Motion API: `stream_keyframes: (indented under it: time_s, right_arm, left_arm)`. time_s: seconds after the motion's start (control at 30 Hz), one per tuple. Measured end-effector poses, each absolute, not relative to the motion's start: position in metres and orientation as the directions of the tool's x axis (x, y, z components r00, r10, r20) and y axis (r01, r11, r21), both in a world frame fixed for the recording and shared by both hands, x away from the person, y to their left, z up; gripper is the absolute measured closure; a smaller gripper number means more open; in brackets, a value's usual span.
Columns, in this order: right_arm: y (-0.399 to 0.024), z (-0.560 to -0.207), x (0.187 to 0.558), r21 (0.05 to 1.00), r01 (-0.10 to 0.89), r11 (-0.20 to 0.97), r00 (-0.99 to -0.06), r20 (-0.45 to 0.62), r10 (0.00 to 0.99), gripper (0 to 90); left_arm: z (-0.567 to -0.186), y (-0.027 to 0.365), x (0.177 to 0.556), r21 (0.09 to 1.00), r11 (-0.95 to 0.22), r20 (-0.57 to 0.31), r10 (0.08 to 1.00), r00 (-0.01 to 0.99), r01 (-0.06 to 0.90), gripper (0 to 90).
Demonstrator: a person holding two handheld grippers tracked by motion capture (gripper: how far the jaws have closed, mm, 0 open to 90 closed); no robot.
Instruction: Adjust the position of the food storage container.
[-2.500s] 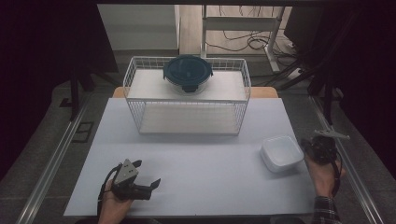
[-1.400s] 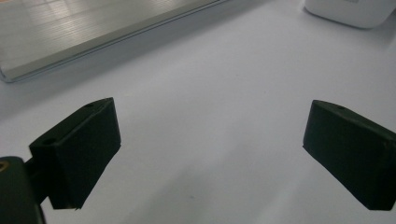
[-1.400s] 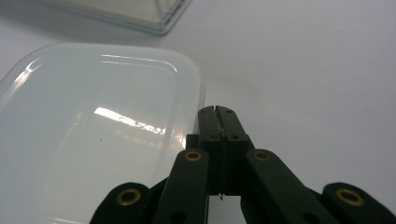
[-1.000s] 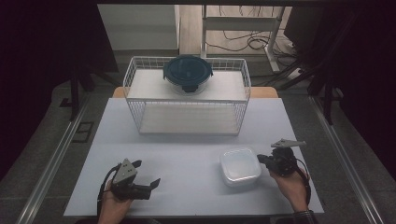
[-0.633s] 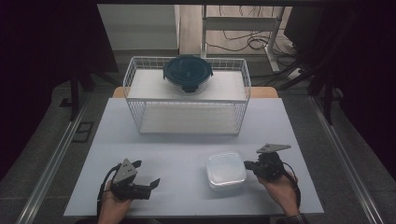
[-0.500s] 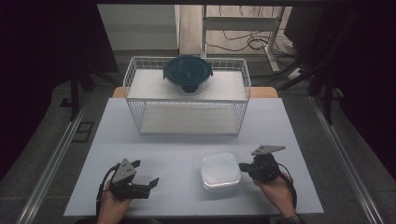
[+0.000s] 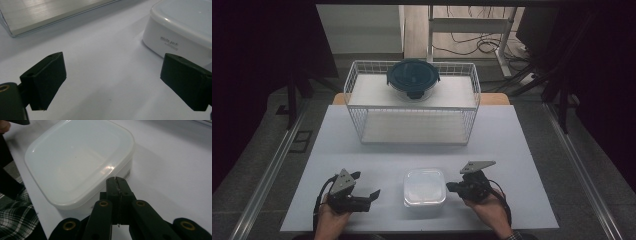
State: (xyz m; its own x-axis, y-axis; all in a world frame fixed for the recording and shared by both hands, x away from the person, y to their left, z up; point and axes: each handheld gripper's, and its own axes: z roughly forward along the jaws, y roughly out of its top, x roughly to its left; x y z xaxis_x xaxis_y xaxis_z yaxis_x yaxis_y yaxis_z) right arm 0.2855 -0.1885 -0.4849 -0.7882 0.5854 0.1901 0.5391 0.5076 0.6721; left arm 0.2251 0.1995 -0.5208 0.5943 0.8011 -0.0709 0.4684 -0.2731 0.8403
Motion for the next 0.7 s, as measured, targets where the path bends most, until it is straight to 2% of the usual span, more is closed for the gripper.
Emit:
stream_keyframes:
  time_s: [0.17,0.3,0.37,0.57,0.63,0.7]
  right_arm:
    - [-0.179,-0.485,0.282,0.68,0.514,0.523,-0.804,0.17,0.569,89.4]
    - [-0.188,-0.479,0.281,0.706,0.494,0.508,-0.797,0.135,0.589,87.3]
    - [-0.195,-0.478,0.28,0.715,0.484,0.504,-0.794,0.116,0.597,80.3]
    - [-0.206,-0.48,0.274,0.726,0.476,0.497,-0.783,0.092,0.615,49.1]
    - [-0.206,-0.483,0.273,0.728,0.477,0.492,-0.781,0.093,0.618,36.4]
    - [-0.204,-0.488,0.272,0.726,0.476,0.497,-0.779,0.086,0.62,28.2]
  left_arm:
    - [-0.521,0.198,0.225,0.833,-0.276,-0.084,0.794,0.602,0.479,6.0]
    - [-0.52,0.197,0.225,0.828,-0.268,-0.107,0.786,0.608,0.492,6.3]
    - [-0.518,0.197,0.224,0.829,-0.264,-0.112,0.784,0.61,0.492,7.9]
    - [-0.52,0.194,0.224,0.82,-0.285,-0.1,0.782,0.615,0.497,7.5]
    - [-0.522,0.192,0.225,0.816,-0.309,-0.072,0.784,0.616,0.488,6.2]
    - [-0.524,0.191,0.225,0.809,-0.336,-0.042,0.784,0.619,0.482,5.1]
